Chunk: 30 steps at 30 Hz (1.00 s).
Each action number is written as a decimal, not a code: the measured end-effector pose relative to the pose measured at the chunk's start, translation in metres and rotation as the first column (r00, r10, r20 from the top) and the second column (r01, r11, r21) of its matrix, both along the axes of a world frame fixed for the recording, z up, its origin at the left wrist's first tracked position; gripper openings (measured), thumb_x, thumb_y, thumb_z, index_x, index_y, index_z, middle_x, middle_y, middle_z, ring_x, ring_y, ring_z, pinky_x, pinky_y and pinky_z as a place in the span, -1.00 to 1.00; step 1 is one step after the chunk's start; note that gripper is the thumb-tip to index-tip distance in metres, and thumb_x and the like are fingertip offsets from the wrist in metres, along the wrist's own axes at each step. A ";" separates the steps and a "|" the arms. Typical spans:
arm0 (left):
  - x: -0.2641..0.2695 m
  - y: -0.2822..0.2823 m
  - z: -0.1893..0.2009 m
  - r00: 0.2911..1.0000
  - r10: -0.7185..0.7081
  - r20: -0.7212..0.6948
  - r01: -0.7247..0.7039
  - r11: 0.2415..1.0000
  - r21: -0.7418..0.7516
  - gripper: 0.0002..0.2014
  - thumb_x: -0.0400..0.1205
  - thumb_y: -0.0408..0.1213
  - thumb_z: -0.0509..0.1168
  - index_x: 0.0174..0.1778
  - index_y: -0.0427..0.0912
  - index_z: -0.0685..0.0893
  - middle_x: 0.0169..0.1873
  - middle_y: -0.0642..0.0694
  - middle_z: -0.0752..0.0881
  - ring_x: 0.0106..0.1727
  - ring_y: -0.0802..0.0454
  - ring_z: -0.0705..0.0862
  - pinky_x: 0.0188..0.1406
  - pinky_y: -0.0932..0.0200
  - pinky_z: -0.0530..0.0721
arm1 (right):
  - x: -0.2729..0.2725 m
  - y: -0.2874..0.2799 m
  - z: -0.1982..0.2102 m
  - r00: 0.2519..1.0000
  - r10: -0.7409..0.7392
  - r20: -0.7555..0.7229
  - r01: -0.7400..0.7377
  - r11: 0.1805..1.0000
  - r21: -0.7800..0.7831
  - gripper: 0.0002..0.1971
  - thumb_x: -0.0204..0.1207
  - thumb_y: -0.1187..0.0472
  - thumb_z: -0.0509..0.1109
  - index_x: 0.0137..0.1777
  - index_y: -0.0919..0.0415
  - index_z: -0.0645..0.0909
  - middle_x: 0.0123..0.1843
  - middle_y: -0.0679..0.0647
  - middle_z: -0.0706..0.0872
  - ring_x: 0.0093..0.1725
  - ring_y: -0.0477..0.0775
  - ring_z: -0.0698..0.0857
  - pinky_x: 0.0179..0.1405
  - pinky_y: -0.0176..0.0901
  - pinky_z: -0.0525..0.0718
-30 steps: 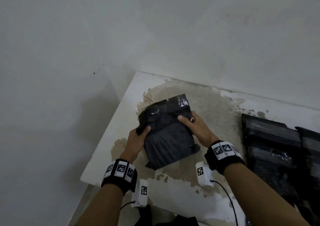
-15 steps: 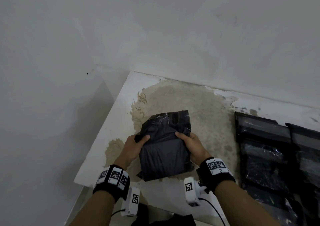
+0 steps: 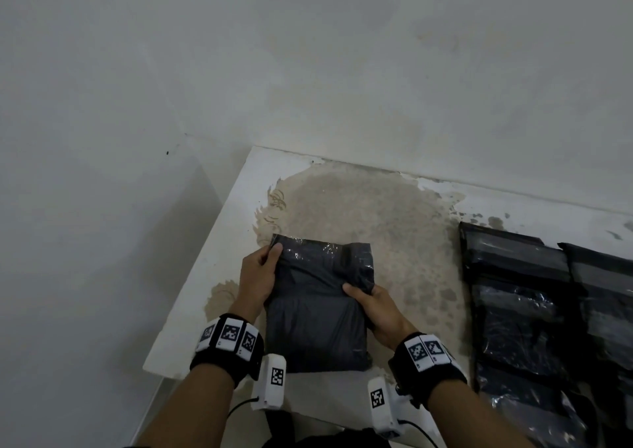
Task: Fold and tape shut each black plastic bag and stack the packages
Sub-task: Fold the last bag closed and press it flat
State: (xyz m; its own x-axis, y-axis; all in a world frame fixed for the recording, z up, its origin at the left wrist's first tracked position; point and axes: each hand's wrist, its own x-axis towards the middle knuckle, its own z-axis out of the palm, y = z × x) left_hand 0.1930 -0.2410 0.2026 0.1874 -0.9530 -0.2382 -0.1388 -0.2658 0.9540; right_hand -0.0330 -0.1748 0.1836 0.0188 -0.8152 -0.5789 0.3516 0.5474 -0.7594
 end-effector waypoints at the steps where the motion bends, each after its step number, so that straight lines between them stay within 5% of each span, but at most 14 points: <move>1: -0.001 -0.001 -0.002 1.000 0.018 0.004 -0.018 1.000 -0.011 -0.78 0.75 -0.14 0.32 -0.07 -0.14 0.82 -0.16 -0.03 0.82 -0.13 0.14 0.73 -0.16 0.32 0.63 | 0.001 0.000 -0.001 1.000 0.004 0.004 -0.004 1.000 0.001 -0.79 0.63 0.27 0.48 0.22 0.28 0.76 0.15 0.20 0.86 0.16 0.21 0.82 0.20 0.06 0.76; 6: -0.003 -0.003 -0.004 0.977 0.108 -0.185 -0.095 0.992 0.078 -0.83 0.67 -0.18 0.44 0.09 -0.16 0.85 -0.02 -0.09 0.85 0.08 -0.02 0.77 0.17 0.08 0.74 | -0.002 0.000 -0.007 1.000 0.022 -0.010 -0.022 1.000 -0.002 -0.78 0.63 0.27 0.48 0.24 0.29 0.77 0.19 0.21 0.84 0.21 0.24 0.80 0.23 0.05 0.74; 13: -0.005 0.005 -0.007 0.896 0.231 -0.379 -0.119 0.948 0.295 -0.77 0.63 -0.11 0.48 0.03 -0.20 0.86 -0.01 -0.18 0.86 0.12 -0.17 0.80 0.24 -0.06 0.75 | -0.003 -0.002 -0.009 1.000 -0.016 -0.017 0.016 1.000 -0.003 -0.82 0.62 0.32 0.47 0.18 0.30 0.78 0.16 0.24 0.85 0.12 0.19 0.83 0.04 -0.07 0.77; 18: 0.000 0.018 -0.018 0.985 -0.111 -0.130 0.141 0.958 0.251 -0.67 0.60 -0.06 0.51 0.15 -0.22 0.80 0.04 -0.14 0.84 0.05 -0.08 0.81 0.14 0.00 0.78 | 0.000 -0.006 -0.008 1.000 -0.013 0.004 0.013 1.000 0.007 -0.80 0.64 0.31 0.45 0.22 0.31 0.76 0.16 0.21 0.85 0.18 0.24 0.82 0.09 -0.01 0.80; 23: 0.003 0.026 -0.026 0.994 -0.113 -0.005 0.112 0.978 0.177 -0.85 0.66 -0.17 0.45 0.02 -0.19 0.77 -0.14 0.04 0.79 -0.08 0.07 0.76 -0.27 0.39 0.67 | -0.004 -0.015 -0.005 0.997 0.048 -0.061 -0.048 0.999 0.000 -0.76 0.65 0.17 0.48 0.24 0.26 0.76 0.15 0.12 0.86 0.16 0.13 0.83 0.13 -0.03 0.79; 30: 0.005 0.028 -0.037 0.995 -0.074 0.065 0.062 0.984 0.165 -0.80 0.67 -0.15 0.44 -0.02 -0.24 0.77 -0.17 0.00 0.78 -0.12 0.11 0.74 -0.28 0.34 0.62 | -0.009 -0.028 -0.008 0.992 0.009 -0.129 -0.011 1.000 -0.019 -0.76 0.67 0.27 0.44 0.26 0.34 0.76 0.15 0.21 0.85 0.11 0.16 0.82 -0.10 -0.18 0.79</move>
